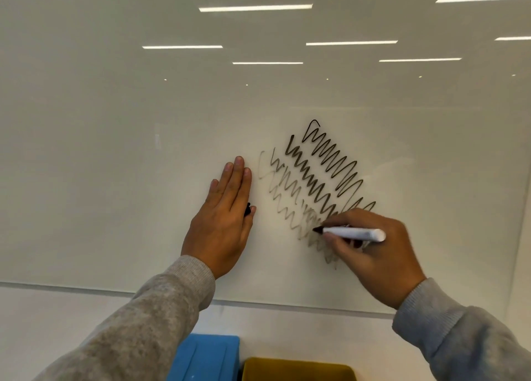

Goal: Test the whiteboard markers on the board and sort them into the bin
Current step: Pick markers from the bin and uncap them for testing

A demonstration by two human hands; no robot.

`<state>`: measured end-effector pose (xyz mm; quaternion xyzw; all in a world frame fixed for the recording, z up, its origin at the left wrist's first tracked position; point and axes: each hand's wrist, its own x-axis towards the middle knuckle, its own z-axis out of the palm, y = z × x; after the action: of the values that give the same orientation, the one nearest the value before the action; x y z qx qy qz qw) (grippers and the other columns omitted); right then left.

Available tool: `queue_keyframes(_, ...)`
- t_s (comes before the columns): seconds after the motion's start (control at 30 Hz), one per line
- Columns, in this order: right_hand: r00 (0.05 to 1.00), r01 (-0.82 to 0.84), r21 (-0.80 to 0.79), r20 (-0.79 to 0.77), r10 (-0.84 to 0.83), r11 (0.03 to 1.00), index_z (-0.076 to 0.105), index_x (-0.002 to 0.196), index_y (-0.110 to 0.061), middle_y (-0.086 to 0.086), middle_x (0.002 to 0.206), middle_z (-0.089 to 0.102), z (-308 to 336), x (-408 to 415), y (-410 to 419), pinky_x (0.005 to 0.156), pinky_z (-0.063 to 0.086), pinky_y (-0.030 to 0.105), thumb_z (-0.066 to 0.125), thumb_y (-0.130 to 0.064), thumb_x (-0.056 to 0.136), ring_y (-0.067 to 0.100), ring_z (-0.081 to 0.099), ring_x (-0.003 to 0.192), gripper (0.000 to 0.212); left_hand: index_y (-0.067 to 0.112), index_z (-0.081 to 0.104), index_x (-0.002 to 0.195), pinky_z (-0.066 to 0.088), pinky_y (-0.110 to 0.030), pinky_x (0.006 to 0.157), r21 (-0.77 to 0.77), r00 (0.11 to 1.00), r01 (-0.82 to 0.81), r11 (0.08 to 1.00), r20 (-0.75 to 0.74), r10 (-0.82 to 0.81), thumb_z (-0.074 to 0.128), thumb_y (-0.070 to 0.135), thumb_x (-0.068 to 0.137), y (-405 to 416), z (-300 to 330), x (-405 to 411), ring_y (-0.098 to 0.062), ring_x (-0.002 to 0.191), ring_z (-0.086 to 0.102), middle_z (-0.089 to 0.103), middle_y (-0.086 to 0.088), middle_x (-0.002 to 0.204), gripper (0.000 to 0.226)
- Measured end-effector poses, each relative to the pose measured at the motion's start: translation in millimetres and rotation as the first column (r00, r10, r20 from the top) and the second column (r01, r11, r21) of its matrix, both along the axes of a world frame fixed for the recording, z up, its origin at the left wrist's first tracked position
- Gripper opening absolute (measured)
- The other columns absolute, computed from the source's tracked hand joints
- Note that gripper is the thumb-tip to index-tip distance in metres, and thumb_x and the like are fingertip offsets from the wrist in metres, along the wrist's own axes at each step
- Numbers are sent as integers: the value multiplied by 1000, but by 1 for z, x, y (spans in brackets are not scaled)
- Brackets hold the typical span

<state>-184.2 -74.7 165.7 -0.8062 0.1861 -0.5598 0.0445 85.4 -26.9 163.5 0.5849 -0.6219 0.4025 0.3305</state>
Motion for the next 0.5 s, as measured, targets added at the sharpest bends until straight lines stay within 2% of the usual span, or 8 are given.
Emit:
queue_keyframes(0.1,992,-22,243,124,-8,970,72,96,-29,-16,87,71,-5,-11,9,63,60,29,81,-17,82,13,68,80,21,8,9,158,20,-42,124,28,999,32,999,-20,-31,36,27,106,4,0,-3,-17,154,-1,-1,-5,168,62)
queue_keyframes(0.2,983,-95,380,179,28,920,57,107,-26,0,88,66,-11,-16,19,59,61,43,85,-13,77,27,68,72,43,10,9,159,21,-38,123,57,993,89,994,-88,-84,33,31,106,11,1,-8,-14,154,-2,-3,-1,168,62)
queue_keyframes(0.27,965,-167,435,255,58,885,47,114,-22,13,91,64,-15,-18,25,55,61,41,85,-5,76,32,68,70,57,16,10,159,24,-27,119,88,982,134,987,-144,-120,34,34,106,20,-5,-12,-7,153,-2,-3,7,167,61)
queue_keyframes(0.33,933,-247,489,352,70,837,39,119,-22,18,88,67,-20,-18,31,54,58,33,84,2,75,30,70,66,67,24,13,159,22,-18,115,135,958,205,969,-229,-171,37,35,106,33,-22,-18,-1,151,5,3,14,166,60)
queue_keyframes(0.4,910,-281,529,412,48,801,34,122,-24,17,78,72,-28,-16,37,54,56,27,82,3,75,25,69,58,72,33,26,156,30,-20,115,132,892,309,942,-385,-239,39,38,105,49,-43,-26,-1,146,28,26,17,161,53)
queue_keyframes(0.43,904,-283,544,426,31,790,33,123,-25,16,73,72,-33,-16,40,54,56,26,82,3,76,25,67,55,73,37,36,150,40,-23,110,105,849,342,934,-460,-259,40,39,105,57,-53,-31,1,135,44,44,19,150,45)
queue_keyframes(0.47,899,-286,556,437,18,780,32,124,-26,16,71,73,-38,-16,43,55,56,25,81,2,77,25,66,53,74,37,47,141,49,-23,99,77,805,367,927,-527,-275,40,39,105,65,-60,-37,2,118,57,60,23,129,37)
queue_keyframes(0.5,893,-296,569,449,12,767,31,125,-27,16,69,73,-42,-16,46,56,56,25,81,2,78,26,65,51,74,35,56,130,52,-21,85,70,763,386,920,-584,-276,42,38,104,72,-66,-44,3,97,63,66,25,102,29)
